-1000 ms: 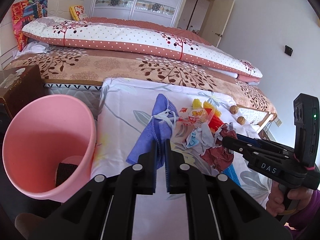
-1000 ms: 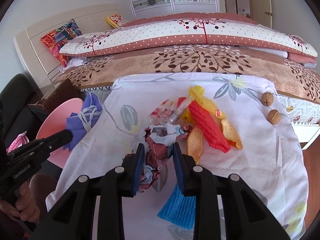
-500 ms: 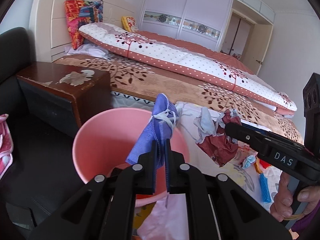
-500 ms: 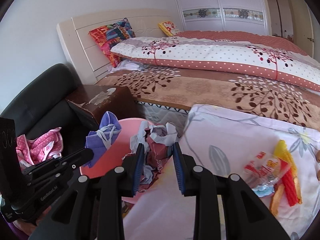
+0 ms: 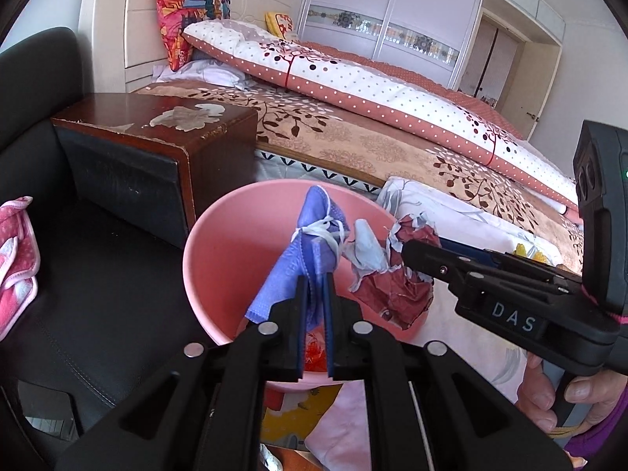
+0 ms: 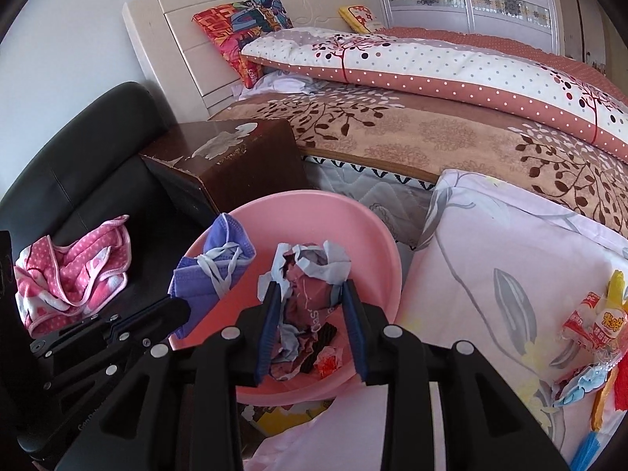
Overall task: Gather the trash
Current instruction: 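Carry both items to the pink bin and open both grippers, then return both grippers over the remaining trash on the bed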
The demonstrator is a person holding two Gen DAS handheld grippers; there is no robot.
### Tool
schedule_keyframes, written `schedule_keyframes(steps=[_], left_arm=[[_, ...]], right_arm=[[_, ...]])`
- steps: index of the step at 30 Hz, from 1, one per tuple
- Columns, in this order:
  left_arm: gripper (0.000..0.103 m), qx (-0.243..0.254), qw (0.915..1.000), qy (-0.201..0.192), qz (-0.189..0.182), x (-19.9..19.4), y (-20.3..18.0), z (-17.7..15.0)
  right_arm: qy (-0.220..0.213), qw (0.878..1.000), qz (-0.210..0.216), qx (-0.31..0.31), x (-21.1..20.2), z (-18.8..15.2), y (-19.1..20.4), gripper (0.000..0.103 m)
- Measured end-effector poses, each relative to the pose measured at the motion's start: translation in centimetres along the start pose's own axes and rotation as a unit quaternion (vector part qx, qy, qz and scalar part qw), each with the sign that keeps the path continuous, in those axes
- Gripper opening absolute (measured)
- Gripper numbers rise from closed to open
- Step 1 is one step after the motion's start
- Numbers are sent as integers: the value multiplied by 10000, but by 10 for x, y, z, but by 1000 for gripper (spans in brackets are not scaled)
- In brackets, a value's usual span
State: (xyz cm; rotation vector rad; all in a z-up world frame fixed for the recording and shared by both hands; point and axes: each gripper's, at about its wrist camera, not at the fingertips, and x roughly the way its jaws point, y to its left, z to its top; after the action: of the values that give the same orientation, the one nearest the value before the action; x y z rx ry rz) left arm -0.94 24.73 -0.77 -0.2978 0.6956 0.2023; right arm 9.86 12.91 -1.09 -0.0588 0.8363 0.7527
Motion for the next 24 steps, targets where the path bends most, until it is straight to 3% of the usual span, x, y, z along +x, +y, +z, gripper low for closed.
schedule_keyframes(steps=[2, 4, 6, 17, 24], left_arm=[[12, -2, 10000, -2, 8, 1, 1, 0], [34, -30, 10000, -19, 19, 1, 1, 1], [44, -99, 9999, -47, 34, 1, 4, 1], [45, -139, 9997, -168, -68, -7, 2, 6], [45, 120, 9990, -224, -369, -10, -28, 3]], right_arm=[[7, 10000, 11, 0, 1, 0, 0, 33], [-13, 10000, 51, -8, 1, 0, 1, 35], [-38, 10000, 62, -22, 1, 0, 2, 40], [-372, 9990, -126, -226, -28, -10, 2, 63], [-449, 9972, -530, -277, -64, -37, -11, 68]])
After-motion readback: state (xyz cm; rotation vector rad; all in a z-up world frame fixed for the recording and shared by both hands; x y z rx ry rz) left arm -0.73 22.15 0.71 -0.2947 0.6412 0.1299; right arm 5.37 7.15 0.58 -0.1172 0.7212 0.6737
